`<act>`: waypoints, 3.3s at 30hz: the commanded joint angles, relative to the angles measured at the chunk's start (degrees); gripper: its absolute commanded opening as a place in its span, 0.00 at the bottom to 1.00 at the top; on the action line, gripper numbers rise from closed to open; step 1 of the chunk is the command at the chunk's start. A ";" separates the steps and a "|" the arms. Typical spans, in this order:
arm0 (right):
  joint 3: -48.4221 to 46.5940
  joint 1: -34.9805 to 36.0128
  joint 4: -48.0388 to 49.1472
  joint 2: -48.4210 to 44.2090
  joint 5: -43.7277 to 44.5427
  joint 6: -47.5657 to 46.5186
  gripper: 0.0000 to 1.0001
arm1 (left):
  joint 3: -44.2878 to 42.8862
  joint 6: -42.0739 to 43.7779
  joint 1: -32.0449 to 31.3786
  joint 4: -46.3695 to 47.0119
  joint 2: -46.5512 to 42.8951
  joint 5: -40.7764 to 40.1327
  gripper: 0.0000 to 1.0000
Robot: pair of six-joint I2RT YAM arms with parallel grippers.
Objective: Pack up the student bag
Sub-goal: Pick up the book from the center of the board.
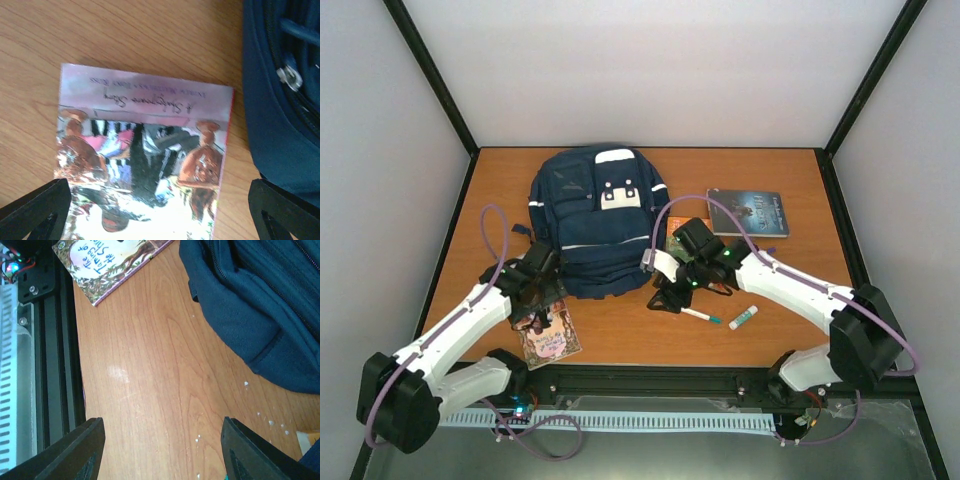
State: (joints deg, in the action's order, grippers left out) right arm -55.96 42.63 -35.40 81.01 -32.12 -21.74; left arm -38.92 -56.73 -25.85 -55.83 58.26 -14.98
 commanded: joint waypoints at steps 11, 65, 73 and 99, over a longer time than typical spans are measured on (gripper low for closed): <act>4.69 -0.19 6.34 -4.64 2.72 -4.04 0.67 | 0.69 1.61 9.06 5.94 9.59 -3.71 1.00; -14.34 -2.34 2.57 15.30 14.41 10.85 0.57 | 4.32 1.59 -14.20 23.60 19.92 11.11 0.96; -9.84 -2.99 -1.79 10.85 3.27 12.57 0.57 | 2.19 -4.75 -17.75 14.80 16.32 4.79 0.95; -18.75 -2.65 -1.91 33.40 -10.14 14.98 0.51 | 1.73 -17.32 -14.26 10.92 18.48 -0.51 0.57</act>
State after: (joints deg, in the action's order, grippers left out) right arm -72.73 39.79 -36.69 112.99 -38.33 -8.45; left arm -36.64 -72.86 -40.88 -43.83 76.03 -15.77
